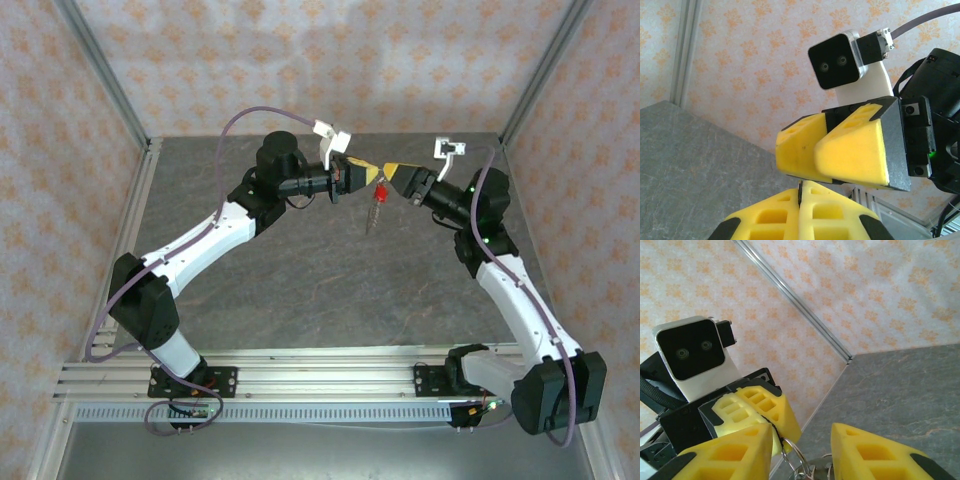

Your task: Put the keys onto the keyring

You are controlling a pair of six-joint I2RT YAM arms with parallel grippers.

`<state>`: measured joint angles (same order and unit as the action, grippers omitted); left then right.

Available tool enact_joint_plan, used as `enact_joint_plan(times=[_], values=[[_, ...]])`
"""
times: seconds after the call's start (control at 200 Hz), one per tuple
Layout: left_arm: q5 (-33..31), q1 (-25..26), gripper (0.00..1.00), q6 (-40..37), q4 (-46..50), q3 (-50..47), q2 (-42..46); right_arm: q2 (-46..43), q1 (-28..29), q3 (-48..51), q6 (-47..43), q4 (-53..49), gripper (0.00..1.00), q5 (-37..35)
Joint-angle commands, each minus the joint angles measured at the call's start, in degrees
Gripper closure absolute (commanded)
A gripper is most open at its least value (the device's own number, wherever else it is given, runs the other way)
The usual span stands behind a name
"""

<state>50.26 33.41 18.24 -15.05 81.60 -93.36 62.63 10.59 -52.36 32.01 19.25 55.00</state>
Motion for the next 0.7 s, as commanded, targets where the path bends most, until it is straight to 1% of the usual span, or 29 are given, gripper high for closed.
enact_joint_plan(times=[0.0, 0.07, 0.145, 0.28, 0.33, 0.51, 0.636, 0.696], values=[[-0.34, 0.69, 1.00, 1.01, -3.67, 2.67, 0.84, 0.55, 1.08, 0.50, 0.65, 4.39, 0.66, 2.29], [-0.34, 0.72, 1.00, 1.01, -3.72, 2.68, 0.77, 0.77, 1.47, 0.68, 0.53, 4.48, 0.68, 2.48], [-0.34, 0.80, 1.00, 0.94, -3.72, 2.86, 0.68, 0.91, 1.69, 0.88, 0.53, 4.57, 0.73, 2.49], [-0.34, 0.80, 1.00, 1.10, -3.72, 3.04, 0.47, 0.91, 1.77, 1.27, 0.47, 4.71, 0.90, 2.28], [-0.38, 0.78, 1.00, 1.05, -3.67, 3.04, 0.48, 0.82, 1.77, 1.25, 0.34, 4.54, 1.00, 2.29], [-1.26, 0.85, 1.00, 1.36, -3.23, 3.28, 0.75, 0.47, 1.52, 1.00, -0.97, 2.87, 1.00, 1.34], [-3.07, 0.72, 1.00, -0.64, 1.30, 4.63, 1.41, 0.38, 0.63, -0.49, -2.90, 0.42, 1.00, 1.90], [-3.46, 0.53, 0.89, -2.02, 3.79, 5.43, 1.90, 0.39, -0.19, -1.30, -4.34, -1.40, 1.00, 2.65]])
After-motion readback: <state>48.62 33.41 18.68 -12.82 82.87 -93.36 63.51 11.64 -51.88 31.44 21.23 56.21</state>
